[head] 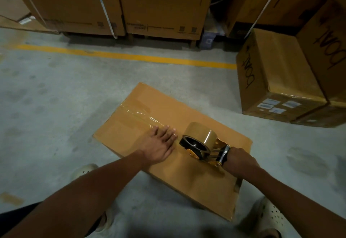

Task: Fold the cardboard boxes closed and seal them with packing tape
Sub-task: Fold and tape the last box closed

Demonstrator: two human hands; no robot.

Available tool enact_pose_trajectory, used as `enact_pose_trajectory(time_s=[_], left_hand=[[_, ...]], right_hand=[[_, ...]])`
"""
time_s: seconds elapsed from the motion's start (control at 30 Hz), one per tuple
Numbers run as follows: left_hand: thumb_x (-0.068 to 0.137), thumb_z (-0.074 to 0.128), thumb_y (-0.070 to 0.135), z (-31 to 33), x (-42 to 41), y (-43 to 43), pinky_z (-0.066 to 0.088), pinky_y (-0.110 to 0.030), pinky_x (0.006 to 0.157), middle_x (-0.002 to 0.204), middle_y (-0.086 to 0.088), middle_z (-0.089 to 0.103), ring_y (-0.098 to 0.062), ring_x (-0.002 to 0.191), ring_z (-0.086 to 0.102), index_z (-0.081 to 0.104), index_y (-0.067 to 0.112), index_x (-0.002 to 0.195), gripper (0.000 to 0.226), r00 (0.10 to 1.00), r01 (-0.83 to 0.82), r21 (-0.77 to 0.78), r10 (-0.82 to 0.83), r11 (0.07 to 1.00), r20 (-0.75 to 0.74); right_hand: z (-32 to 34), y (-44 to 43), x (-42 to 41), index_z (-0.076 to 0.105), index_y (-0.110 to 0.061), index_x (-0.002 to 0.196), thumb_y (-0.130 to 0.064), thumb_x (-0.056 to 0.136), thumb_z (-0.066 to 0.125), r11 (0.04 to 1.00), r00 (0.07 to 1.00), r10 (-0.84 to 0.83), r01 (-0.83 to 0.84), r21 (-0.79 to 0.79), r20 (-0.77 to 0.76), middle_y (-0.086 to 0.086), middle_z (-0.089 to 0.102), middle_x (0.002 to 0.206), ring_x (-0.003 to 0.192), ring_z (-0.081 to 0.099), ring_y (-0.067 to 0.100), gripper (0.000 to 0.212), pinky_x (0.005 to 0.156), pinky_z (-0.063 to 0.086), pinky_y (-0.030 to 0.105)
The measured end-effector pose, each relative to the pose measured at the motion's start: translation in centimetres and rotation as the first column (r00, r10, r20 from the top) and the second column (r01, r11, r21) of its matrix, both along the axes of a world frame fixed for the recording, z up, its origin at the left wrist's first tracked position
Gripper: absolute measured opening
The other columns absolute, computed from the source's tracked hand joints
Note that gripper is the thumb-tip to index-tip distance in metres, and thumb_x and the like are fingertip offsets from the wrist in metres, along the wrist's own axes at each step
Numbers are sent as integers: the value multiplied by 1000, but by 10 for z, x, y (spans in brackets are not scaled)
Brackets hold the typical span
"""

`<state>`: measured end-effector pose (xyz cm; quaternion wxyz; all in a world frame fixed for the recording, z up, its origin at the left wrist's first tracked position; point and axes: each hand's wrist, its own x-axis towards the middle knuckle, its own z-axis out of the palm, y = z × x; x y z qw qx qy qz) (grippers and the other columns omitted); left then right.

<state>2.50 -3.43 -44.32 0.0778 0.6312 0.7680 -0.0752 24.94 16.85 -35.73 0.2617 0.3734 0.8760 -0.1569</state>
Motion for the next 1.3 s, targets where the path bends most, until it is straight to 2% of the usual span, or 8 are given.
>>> enact_pose_trajectory(time_s=[0.3,0.43,0.67,0.77,0.93,1.13,1.23,1.3], left_hand=[[102,12,55,12,17,2,14,-55,119,166,-7,1,-28,153,1,14,14,159,70,998,-67,-48,67,997,8],[94,4,73,13,41,8,7,-55,121,162,-20,-12,-34,152,-10,0,0,155,95,993,-104,-120,110,987,48],[69,32,98,17,55,8,-20,-57,115,159,-16,-29,-28,146,-31,-20,6,152,135,952,274,-179,-241,945,187],[56,49,96,15,70,16,-25,-62,109,151,-21,-39,-33,142,-37,-24,8,152,149,933,355,-221,-331,909,140],[69,58,82,13,59,13,-13,-57,119,158,-17,-29,-29,149,-24,-19,9,155,136,942,323,-172,-298,931,155],[65,57,85,19,1,3,-19,-51,115,158,-9,-32,-21,146,-27,-26,15,153,140,955,292,-252,-266,923,131],[54,45,99,29,-19,7,-21,-52,115,153,-4,-39,-19,143,-34,-27,15,152,148,966,252,-341,-211,906,151],[68,32,97,34,-11,13,-13,-58,118,152,-2,-37,-18,145,-30,-22,13,154,131,969,186,-354,-111,917,221]], right_hand=[[21,9,60,58,-22,91,-33,86,57,997,993,-48,41,62,104,-3,62,90,81,62,12,13,75,57,29],[22,5,60,57,-23,90,-33,88,58,997,996,-57,53,52,74,-5,59,85,80,62,11,10,76,58,29],[25,3,54,57,-24,88,-32,88,58,996,996,-63,59,67,55,-7,58,79,75,61,10,8,72,56,27],[27,4,54,57,-23,87,-32,86,59,996,996,-63,59,62,59,-6,58,79,75,61,11,9,71,57,28],[28,4,51,56,-23,87,-34,85,60,997,996,-62,59,49,58,-8,55,76,75,61,11,12,71,57,28],[26,-15,6,61,-19,105,-32,86,61,992,993,-117,119,45,-34,0,61,93,90,64,21,23,79,54,33],[29,-20,-20,61,-18,108,-32,86,60,990,989,-129,133,42,-76,4,65,106,100,65,26,26,81,52,34],[32,-19,-26,60,-18,109,-30,87,60,988,987,-143,147,52,-66,4,65,107,102,64,26,25,82,50,34]])
